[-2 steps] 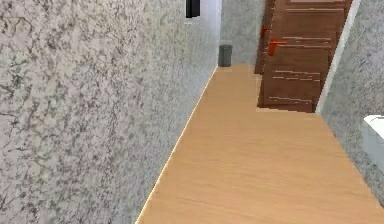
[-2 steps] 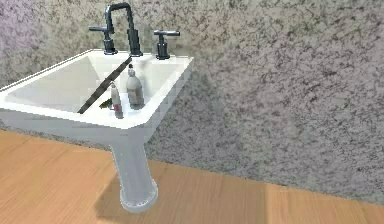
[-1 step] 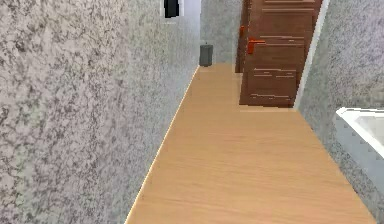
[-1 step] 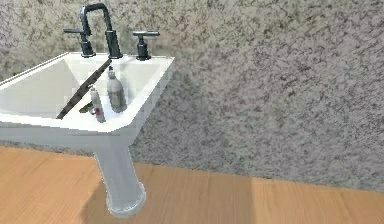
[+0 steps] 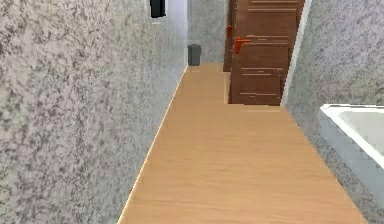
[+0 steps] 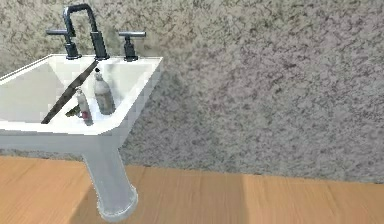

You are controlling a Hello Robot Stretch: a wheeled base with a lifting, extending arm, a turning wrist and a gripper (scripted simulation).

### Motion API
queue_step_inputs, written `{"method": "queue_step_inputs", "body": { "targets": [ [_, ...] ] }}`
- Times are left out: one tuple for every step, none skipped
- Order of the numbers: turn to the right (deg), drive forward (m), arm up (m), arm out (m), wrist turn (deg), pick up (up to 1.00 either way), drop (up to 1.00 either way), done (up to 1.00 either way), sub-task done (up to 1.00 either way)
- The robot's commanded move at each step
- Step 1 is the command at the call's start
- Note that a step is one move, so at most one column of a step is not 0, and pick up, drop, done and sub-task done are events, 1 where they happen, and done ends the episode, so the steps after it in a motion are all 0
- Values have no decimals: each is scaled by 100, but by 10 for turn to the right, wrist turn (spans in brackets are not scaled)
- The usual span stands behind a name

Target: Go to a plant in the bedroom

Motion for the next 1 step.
{"method": "queue_step_inputs", "body": {
  "targets": [
    [0, 100, 0, 0, 0, 0, 0, 0, 0]
  ]
}}
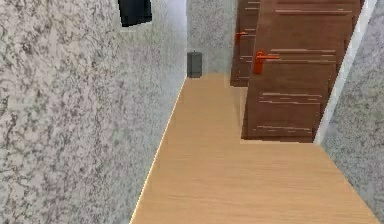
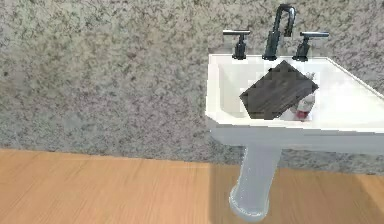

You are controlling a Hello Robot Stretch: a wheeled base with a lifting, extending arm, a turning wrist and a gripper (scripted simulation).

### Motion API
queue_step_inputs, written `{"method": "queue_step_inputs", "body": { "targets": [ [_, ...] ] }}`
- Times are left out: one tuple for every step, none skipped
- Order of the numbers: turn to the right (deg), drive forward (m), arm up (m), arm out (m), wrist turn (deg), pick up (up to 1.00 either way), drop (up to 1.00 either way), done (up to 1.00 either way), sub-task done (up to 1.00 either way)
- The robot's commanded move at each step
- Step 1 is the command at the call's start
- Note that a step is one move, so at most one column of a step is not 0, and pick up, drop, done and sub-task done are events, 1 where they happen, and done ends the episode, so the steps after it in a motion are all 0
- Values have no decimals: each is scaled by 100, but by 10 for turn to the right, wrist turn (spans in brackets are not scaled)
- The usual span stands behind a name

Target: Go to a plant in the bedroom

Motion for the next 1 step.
{"method": "queue_step_inputs", "body": {
  "targets": [
    [0, 100, 0, 0, 0, 0, 0, 0, 0]
  ]
}}
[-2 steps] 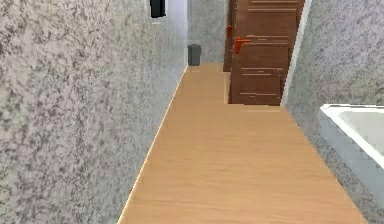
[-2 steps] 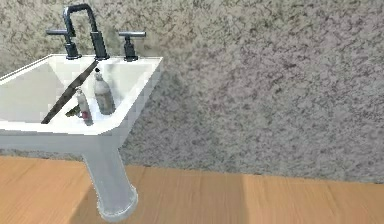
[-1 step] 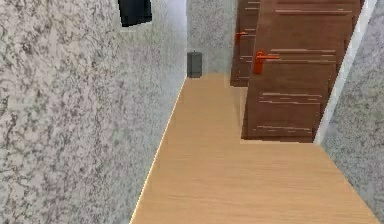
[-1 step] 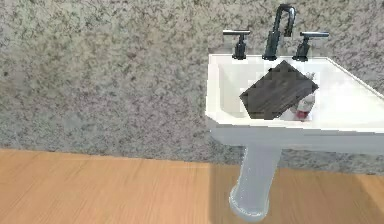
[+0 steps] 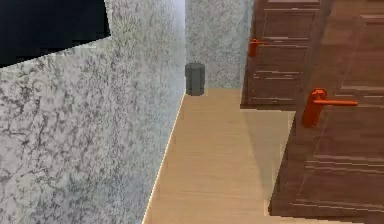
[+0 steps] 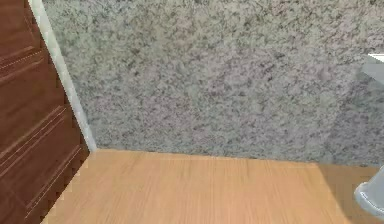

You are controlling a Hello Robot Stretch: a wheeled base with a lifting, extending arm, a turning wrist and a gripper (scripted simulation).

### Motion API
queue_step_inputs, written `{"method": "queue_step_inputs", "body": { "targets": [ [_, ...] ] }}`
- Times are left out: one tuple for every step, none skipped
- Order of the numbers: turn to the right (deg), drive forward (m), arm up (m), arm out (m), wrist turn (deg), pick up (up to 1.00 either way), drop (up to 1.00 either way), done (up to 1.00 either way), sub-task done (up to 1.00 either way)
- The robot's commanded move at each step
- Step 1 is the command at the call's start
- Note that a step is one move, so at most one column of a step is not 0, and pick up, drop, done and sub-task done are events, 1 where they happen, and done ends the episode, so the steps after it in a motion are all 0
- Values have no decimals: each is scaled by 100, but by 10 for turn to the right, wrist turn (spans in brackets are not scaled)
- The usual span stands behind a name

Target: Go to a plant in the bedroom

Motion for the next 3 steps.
{"method": "queue_step_inputs", "body": {
  "targets": [
    [0, 80, 0, 0, 0, 0, 0, 0, 0],
    [60, 0, 0, 0, 0, 0, 0, 0, 0],
    [0, 45, 0, 0, 0, 0, 0, 0, 0]
  ]
}}
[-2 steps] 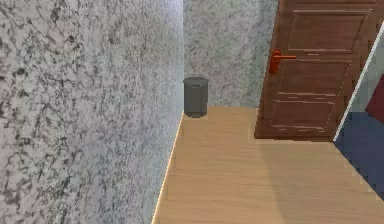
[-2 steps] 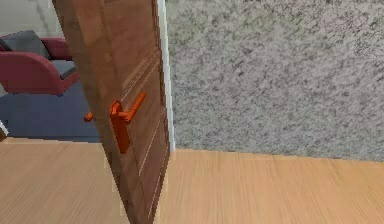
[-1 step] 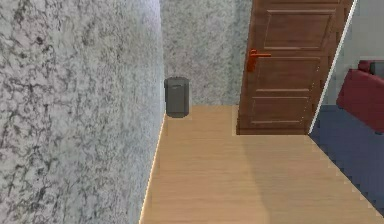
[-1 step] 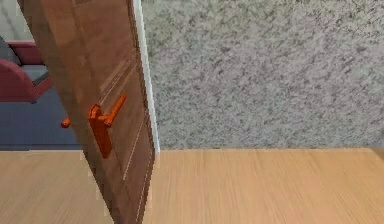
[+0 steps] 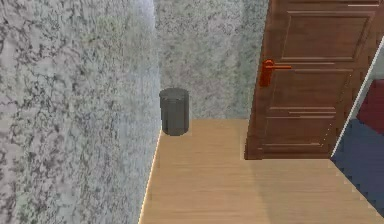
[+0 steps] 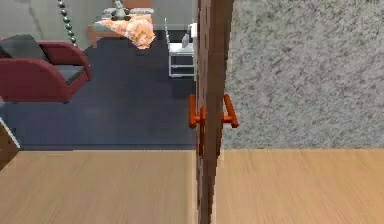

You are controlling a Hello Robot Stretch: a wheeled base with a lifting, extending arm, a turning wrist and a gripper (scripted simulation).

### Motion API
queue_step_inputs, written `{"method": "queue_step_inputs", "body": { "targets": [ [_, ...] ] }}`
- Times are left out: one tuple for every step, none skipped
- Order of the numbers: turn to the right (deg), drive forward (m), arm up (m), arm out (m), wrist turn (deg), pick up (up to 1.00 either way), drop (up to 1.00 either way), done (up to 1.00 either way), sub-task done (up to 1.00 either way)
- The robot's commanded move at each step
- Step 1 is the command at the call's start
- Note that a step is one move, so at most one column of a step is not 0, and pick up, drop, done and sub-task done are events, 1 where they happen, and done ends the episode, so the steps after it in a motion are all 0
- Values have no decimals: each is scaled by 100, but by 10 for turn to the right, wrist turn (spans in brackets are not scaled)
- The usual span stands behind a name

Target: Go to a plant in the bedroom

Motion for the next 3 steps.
{"method": "queue_step_inputs", "body": {
  "targets": [
    [450, 0, 0, 0, 0, 0, 0, 0, 0],
    [30, 0, 0, 0, 0, 0, 0, 0, 0],
    [0, 50, 0, 0, 0, 0, 0, 0, 0]
  ]
}}
